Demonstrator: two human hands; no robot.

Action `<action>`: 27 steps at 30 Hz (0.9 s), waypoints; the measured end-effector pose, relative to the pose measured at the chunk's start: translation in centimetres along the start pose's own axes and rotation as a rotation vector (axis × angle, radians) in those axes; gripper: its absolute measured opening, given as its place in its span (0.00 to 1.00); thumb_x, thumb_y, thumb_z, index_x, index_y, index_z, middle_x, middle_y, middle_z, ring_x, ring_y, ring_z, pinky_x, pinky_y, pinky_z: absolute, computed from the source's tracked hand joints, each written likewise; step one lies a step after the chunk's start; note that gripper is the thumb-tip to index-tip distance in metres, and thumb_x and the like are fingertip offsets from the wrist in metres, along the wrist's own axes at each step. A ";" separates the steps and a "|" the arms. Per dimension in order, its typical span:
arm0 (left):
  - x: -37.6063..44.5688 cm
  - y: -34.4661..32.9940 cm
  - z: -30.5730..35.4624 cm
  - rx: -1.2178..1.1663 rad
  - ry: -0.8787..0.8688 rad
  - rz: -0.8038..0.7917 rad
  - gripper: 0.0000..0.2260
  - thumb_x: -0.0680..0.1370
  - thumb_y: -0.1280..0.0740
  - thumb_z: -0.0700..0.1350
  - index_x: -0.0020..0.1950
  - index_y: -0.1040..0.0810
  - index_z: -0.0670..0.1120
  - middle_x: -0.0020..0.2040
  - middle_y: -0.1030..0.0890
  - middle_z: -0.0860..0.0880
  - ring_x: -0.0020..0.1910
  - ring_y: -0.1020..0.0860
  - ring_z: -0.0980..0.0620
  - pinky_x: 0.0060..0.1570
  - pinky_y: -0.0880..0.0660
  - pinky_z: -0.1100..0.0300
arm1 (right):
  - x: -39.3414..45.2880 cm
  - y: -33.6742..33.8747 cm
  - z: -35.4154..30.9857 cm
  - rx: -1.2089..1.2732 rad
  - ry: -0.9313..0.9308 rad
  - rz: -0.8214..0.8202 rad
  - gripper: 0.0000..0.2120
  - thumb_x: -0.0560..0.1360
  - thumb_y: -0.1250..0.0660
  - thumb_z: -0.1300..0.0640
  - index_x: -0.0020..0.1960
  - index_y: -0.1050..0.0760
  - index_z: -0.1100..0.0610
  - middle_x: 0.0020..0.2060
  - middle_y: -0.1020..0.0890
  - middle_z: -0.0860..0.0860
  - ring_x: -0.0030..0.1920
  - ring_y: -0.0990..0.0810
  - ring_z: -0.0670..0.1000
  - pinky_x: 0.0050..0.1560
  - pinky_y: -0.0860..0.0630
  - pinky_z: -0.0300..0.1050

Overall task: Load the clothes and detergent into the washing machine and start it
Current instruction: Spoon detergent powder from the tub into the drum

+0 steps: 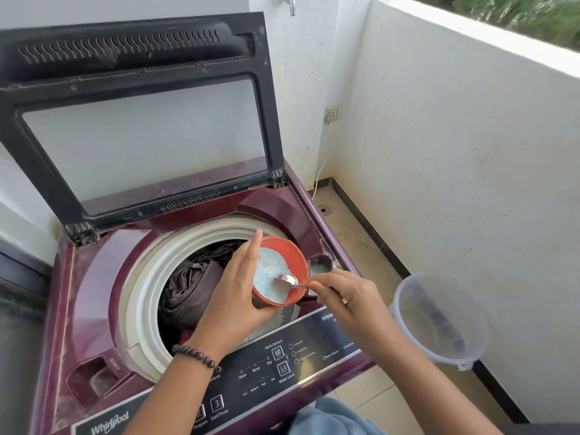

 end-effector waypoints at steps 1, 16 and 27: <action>-0.1 -0.1 -0.1 -0.003 0.006 -0.005 0.57 0.67 0.21 0.50 0.75 0.65 0.66 0.75 0.43 0.59 0.68 0.42 0.69 0.62 0.40 0.74 | 0.0 0.1 0.0 0.031 -0.024 0.003 0.16 0.80 0.41 0.45 0.52 0.18 0.53 0.36 0.20 0.43 0.38 0.21 0.42 0.40 0.26 0.32; -0.9 -1.2 0.1 -0.141 0.057 -0.019 0.54 0.66 0.22 0.56 0.77 0.59 0.61 0.70 0.44 0.64 0.63 0.50 0.83 0.56 0.47 0.86 | -1.6 -1.2 2.7 0.730 -0.623 0.050 0.13 0.77 0.36 0.52 0.37 0.17 0.51 0.28 0.21 0.53 0.27 0.28 0.46 0.30 0.28 0.36; -1.0 -2.5 -1.1 -0.201 0.094 -0.010 0.58 0.64 0.19 0.51 0.76 0.61 0.66 0.75 0.40 0.57 0.72 0.40 0.63 0.60 0.45 0.83 | -2.8 -1.6 5.1 0.970 -0.843 0.256 0.14 0.80 0.38 0.55 0.45 0.19 0.63 0.26 0.24 0.53 0.26 0.30 0.47 0.29 0.31 0.38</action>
Point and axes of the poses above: each hand's wrist, its own x-axis towards the middle knuckle, its own y-axis out of the back of the hand, z = x × y, the point moved 7 cm from there along x, towards the middle knuckle
